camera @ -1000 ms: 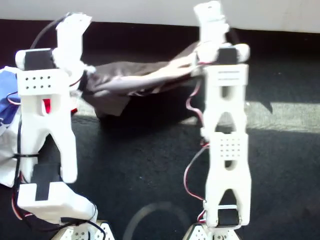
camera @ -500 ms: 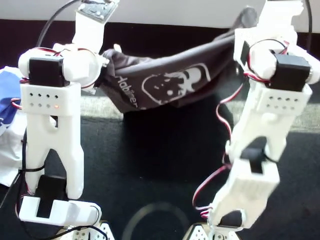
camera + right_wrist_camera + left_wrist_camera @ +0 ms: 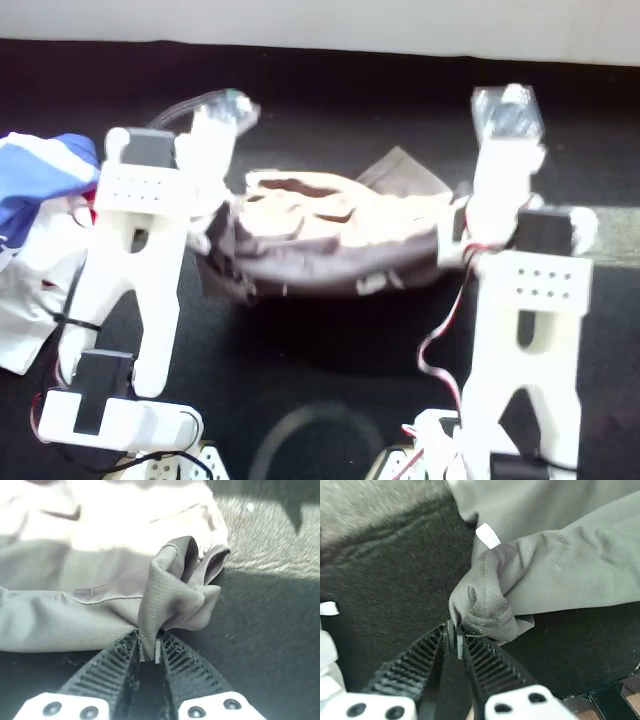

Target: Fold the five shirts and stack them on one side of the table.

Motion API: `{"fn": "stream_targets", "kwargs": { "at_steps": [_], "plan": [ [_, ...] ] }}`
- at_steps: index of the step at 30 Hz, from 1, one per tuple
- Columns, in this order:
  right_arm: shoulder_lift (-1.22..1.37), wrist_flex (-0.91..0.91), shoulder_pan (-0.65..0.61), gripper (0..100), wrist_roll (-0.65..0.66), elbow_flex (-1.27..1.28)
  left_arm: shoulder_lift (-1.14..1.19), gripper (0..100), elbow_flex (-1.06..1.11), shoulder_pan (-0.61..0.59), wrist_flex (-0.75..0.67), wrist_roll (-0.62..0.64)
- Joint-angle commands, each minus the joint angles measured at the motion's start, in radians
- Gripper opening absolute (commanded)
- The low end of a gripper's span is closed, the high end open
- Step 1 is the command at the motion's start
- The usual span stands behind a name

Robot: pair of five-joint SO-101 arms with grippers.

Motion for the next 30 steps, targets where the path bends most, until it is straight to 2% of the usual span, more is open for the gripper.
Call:
{"fn": "stream_targets", "kwargs": {
  "at_steps": [1, 3, 6, 8, 10, 13, 19, 23, 30],
  "plan": [
    [-0.159, -0.094, -0.010, 0.9, 0.014, 0.358, -0.039, 1, 0.180, -0.012, -0.101, -0.008],
    [-0.223, -0.104, -0.012, 2.0, 0.074, 0.461, -0.038, 1, 0.249, -0.015, -0.137, -0.008],
    [-0.302, -0.091, -0.005, 10.8, 0.155, 0.542, -0.039, 1, 0.306, -0.015, -0.141, -0.008],
    [-0.349, -0.058, -0.008, 17.6, 0.195, 0.550, -0.039, 6, 0.314, -0.016, -0.138, -0.009],
    [-0.401, -0.030, -0.010, 20.7, 0.221, 0.521, -0.048, 15, 0.311, -0.031, -0.120, -0.025],
    [-0.484, -0.005, -0.008, 20.2, 0.207, 0.437, -0.050, 22, 0.231, -0.084, -0.058, -0.055],
    [-0.516, -0.058, -0.010, 20.2, 0.135, 0.398, -0.039, 21, -0.044, -0.173, 0.032, -0.049],
    [-0.472, -0.136, -0.010, 20.2, 0.118, 0.458, -0.038, 21, -0.044, -0.101, 0.023, 0.018],
    [-0.417, -0.206, -0.010, 20.2, 0.092, 0.530, -0.036, 21, 0.084, 0.119, -0.054, 0.095]
  ]
}}
